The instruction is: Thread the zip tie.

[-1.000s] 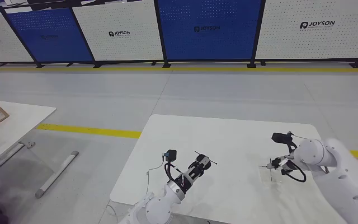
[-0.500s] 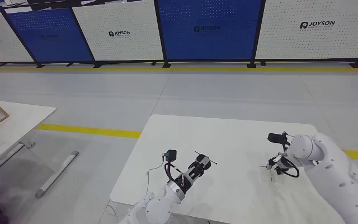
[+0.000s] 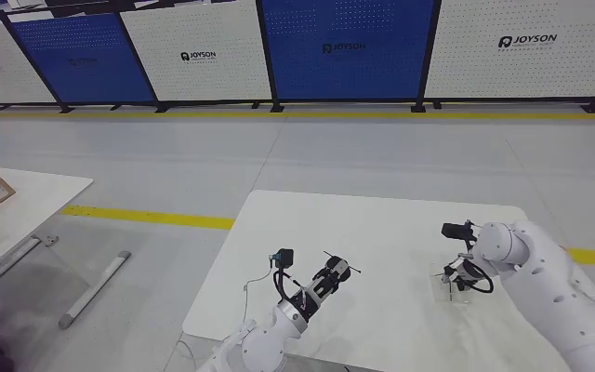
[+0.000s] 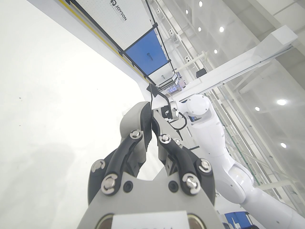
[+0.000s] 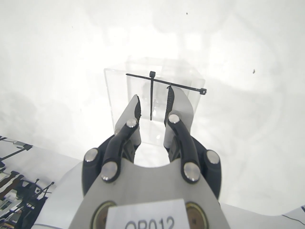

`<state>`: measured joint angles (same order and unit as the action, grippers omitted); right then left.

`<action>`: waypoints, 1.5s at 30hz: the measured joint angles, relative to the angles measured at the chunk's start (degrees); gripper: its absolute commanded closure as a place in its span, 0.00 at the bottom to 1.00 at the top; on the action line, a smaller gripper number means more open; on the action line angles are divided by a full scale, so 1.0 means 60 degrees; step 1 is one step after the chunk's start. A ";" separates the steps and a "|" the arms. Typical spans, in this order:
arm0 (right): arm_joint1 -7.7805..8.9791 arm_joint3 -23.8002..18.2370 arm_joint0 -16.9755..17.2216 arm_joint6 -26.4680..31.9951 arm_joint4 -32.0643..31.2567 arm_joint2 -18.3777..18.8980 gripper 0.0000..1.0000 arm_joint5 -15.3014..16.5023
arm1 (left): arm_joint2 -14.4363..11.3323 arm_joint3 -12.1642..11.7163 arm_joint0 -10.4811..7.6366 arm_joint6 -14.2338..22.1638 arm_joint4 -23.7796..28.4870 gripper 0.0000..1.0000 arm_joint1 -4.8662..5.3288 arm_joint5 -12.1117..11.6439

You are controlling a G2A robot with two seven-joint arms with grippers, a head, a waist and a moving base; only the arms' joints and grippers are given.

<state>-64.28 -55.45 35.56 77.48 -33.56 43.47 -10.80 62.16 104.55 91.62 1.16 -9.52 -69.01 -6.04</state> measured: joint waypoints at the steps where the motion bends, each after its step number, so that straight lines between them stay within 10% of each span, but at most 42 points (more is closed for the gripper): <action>1: -0.0014 0.0027 -0.0010 0.0015 -0.0003 -0.0013 0.76 0.0004 | 0.0000 0.0000 0.0000 0.0000 0.0000 1.00 0.0000 0.0000; 20: -0.0378 0.0989 -0.0409 0.0141 0.0045 -0.0303 0.82 0.0243 | 0.0000 0.0000 0.0000 0.0000 0.0000 1.00 0.0000 0.0000; 26: -0.0518 0.1310 -0.0584 0.0222 0.0013 -0.0435 1.00 0.0314 | 0.0000 0.0000 0.0000 0.0000 0.0000 1.00 0.0000 0.0000; 45: -0.0555 0.1151 -0.0559 0.0210 -0.0015 -0.0240 1.00 0.1043 | 0.0000 0.0000 0.0000 0.0000 0.0000 1.00 0.0000 0.0000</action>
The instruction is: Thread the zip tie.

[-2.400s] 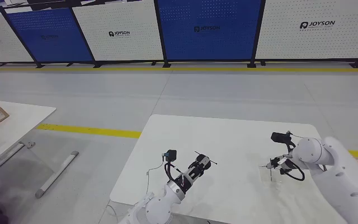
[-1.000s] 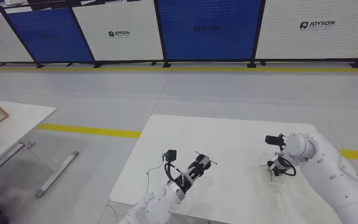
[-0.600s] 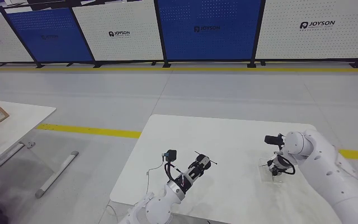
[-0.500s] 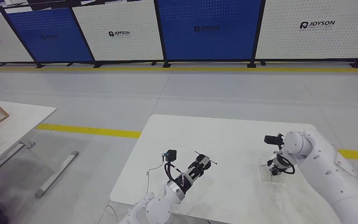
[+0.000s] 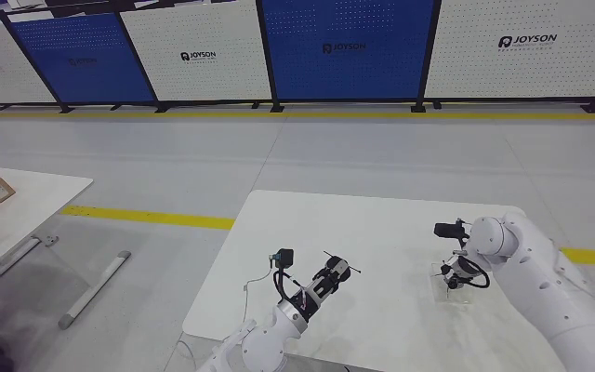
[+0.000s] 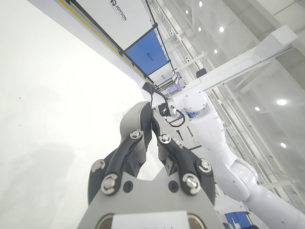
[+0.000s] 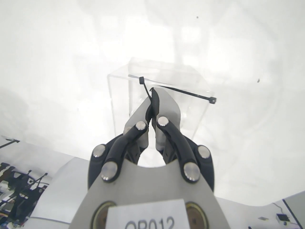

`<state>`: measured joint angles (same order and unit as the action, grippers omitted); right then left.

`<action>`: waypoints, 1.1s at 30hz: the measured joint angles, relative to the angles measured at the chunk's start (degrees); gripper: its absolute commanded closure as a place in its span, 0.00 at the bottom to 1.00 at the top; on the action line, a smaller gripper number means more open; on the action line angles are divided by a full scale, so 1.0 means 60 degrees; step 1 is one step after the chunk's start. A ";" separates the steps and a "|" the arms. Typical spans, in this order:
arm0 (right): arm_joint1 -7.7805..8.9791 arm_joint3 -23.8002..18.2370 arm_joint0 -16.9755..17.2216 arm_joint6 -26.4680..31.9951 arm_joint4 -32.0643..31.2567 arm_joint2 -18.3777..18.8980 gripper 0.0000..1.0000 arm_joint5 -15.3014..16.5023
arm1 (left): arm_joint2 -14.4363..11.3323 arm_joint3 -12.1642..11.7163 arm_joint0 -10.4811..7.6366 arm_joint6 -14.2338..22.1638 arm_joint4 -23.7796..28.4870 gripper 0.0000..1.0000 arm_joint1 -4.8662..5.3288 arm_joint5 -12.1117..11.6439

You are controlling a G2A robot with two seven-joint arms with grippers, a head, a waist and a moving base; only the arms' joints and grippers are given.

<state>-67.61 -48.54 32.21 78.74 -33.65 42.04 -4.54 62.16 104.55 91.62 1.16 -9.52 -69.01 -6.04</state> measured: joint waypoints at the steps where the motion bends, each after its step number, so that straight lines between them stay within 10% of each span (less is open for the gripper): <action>1: 0.0046 -0.0119 0.0056 -0.0006 -0.0065 0.0064 1.00 -0.0040 | 0.0000 0.0000 0.0000 0.0000 0.0000 1.00 0.0000 0.0000; 17: 0.1304 -0.4036 0.2672 -0.0490 -0.0476 0.2803 1.00 -0.0626 | 0.0000 0.0000 0.0000 0.0000 0.0000 1.00 0.0000 0.0000; 33: 0.1347 -0.4147 0.2797 -0.0498 -0.0419 0.2993 1.00 -0.0650 | 0.0000 0.0000 0.0000 0.0000 0.0000 1.00 0.0000 0.0000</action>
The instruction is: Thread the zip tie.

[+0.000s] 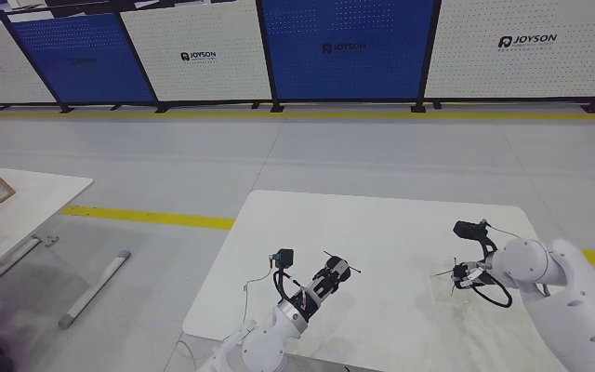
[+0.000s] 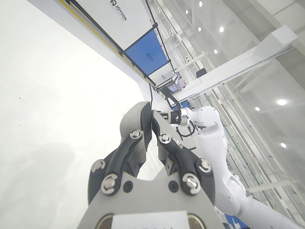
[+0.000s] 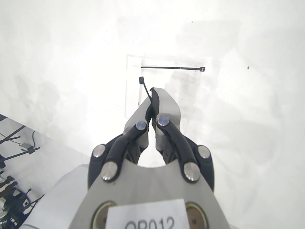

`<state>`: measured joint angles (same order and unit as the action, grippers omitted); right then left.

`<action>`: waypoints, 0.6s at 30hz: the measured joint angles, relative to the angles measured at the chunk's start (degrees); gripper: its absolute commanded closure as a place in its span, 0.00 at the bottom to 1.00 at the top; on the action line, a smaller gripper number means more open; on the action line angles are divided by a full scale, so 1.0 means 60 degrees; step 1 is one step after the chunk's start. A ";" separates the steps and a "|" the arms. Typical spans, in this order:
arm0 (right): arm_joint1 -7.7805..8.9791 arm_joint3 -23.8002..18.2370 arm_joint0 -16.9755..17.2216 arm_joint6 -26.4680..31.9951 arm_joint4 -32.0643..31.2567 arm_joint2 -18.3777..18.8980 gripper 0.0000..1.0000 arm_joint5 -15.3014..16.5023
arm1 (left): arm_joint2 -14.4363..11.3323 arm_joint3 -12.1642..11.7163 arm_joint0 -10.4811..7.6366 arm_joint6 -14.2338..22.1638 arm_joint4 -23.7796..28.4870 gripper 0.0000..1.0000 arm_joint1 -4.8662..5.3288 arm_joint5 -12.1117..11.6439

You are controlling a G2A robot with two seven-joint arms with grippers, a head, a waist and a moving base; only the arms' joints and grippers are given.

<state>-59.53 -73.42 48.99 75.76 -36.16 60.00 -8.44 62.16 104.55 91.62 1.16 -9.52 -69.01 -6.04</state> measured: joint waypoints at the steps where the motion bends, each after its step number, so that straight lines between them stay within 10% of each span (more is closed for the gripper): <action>1: 0.0000 0.0000 0.0000 0.0000 0.0000 0.0000 1.00 0.0000 | 0.0000 0.0000 0.0000 0.0000 0.0000 1.00 0.0000 0.0000; 10: 0.0139 -0.0778 0.0588 -0.1111 0.0243 0.0710 1.00 0.0008 | 0.0000 0.0000 0.0000 0.0000 0.0000 1.00 0.0000 0.0000; 18: 0.0552 -0.3345 0.3302 -0.3474 0.1234 0.2977 1.00 0.1393 | 0.0000 0.0000 0.0000 0.0000 0.0000 1.00 0.0000 0.0000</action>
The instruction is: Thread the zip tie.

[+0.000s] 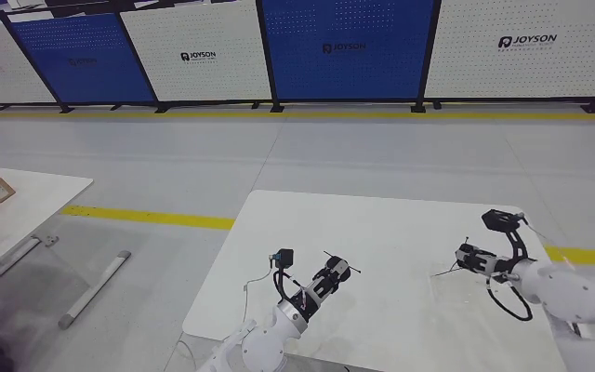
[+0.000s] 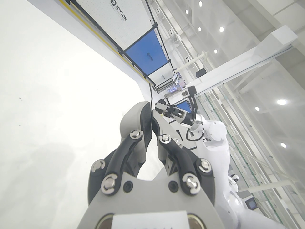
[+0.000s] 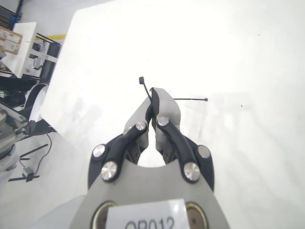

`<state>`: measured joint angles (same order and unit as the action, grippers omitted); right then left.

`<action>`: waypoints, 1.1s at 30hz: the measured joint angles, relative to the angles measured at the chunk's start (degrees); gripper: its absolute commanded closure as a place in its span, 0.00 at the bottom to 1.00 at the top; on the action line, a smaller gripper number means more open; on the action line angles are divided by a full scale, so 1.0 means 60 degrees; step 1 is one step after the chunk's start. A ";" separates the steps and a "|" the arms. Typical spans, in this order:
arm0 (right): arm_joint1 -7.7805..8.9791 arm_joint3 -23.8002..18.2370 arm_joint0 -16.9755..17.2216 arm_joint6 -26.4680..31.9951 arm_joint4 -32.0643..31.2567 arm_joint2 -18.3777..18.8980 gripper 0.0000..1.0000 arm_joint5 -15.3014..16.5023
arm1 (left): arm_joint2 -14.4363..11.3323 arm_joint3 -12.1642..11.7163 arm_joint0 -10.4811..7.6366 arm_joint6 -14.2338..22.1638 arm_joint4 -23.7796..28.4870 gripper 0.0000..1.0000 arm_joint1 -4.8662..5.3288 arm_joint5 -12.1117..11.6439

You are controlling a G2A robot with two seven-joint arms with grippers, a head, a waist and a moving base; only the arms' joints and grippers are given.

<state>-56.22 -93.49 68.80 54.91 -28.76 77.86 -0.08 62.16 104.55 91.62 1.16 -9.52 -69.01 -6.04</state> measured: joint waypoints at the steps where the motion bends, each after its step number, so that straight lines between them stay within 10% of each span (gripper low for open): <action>1: 0.0014 -0.0245 0.0286 -0.0144 0.0022 0.0100 1.00 0.0013 | 0.0000 0.0000 0.0000 0.0000 0.0000 1.00 0.0000 0.0000; 17: 0.0019 -0.0398 0.0504 -0.0232 0.0053 0.0151 1.00 -0.0010 | -0.0015 -0.0002 -0.0027 -0.0011 -0.0060 1.00 -0.0002 0.0023; 26: 0.0019 -0.0398 0.0504 -0.0232 0.0053 0.0152 1.00 -0.0010 | -0.1314 -0.1045 -0.1018 -0.1273 -0.2887 1.00 -0.0272 0.1434; 33: 0.0019 -0.0397 0.0511 -0.0243 0.0052 0.0152 1.00 -0.0013 | -0.1321 -0.1050 -0.1027 -0.1282 -0.2882 1.00 -0.0275 0.1449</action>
<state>-56.11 -95.87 71.87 53.45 -28.44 78.77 -0.16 54.23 98.25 85.45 -6.53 -26.81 -70.67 2.66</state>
